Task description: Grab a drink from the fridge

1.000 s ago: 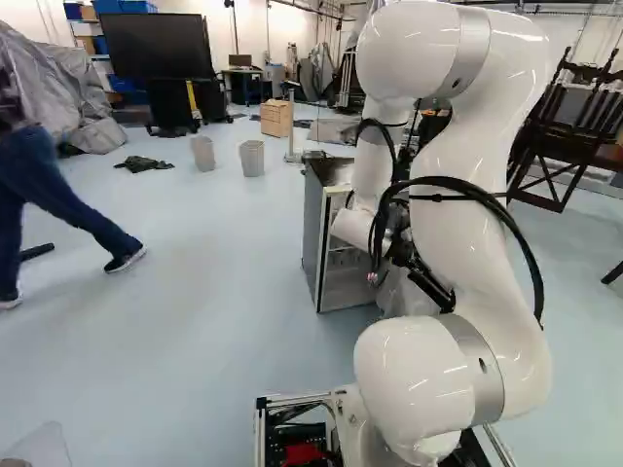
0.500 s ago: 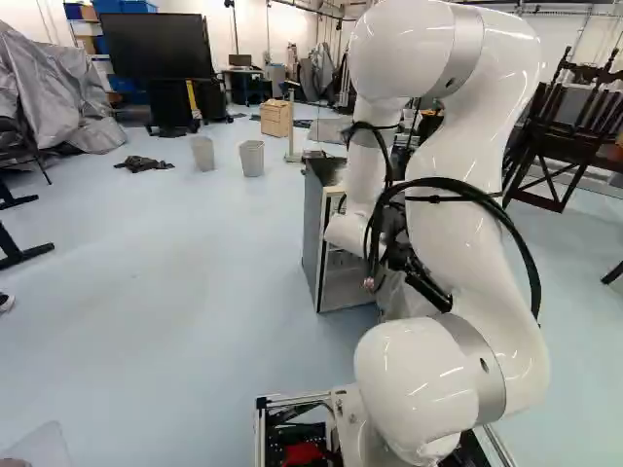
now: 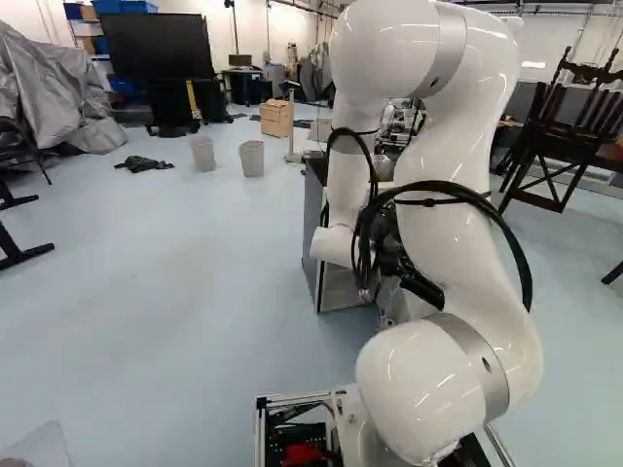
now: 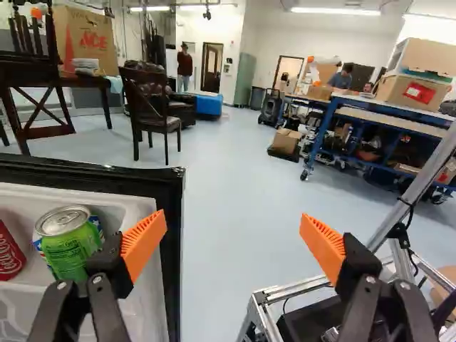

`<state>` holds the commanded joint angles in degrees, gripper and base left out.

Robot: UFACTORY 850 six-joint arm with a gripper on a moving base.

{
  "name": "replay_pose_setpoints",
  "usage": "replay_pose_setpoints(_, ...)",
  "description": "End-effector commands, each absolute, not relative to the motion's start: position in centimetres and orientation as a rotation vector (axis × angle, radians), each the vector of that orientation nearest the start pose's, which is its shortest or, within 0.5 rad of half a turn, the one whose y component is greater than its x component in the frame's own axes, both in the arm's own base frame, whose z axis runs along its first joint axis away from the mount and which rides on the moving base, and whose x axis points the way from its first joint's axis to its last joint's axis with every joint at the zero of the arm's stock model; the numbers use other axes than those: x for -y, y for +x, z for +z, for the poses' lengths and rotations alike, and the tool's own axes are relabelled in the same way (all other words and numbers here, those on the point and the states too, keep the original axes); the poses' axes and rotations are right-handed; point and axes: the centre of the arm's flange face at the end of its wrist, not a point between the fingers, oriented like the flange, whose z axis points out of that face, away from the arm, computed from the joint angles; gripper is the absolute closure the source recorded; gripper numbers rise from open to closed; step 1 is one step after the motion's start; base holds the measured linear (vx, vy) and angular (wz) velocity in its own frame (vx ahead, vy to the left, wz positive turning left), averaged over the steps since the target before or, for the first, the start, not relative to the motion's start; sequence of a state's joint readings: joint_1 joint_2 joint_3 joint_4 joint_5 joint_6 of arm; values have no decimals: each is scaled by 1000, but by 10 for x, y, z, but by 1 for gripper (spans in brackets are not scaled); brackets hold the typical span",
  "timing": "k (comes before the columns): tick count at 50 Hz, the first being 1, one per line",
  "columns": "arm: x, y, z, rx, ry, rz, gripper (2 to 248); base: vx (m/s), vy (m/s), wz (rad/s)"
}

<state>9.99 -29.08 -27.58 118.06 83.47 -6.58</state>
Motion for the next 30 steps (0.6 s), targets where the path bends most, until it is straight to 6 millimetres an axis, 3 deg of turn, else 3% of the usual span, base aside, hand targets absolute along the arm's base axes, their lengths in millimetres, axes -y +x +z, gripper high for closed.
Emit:
replay_pose_setpoints(14,32,314,274,1364,1075,856,3,0,0,0)
replay_pose_setpoints(30,60,354,285,1498,983,837,3,0,0,0)
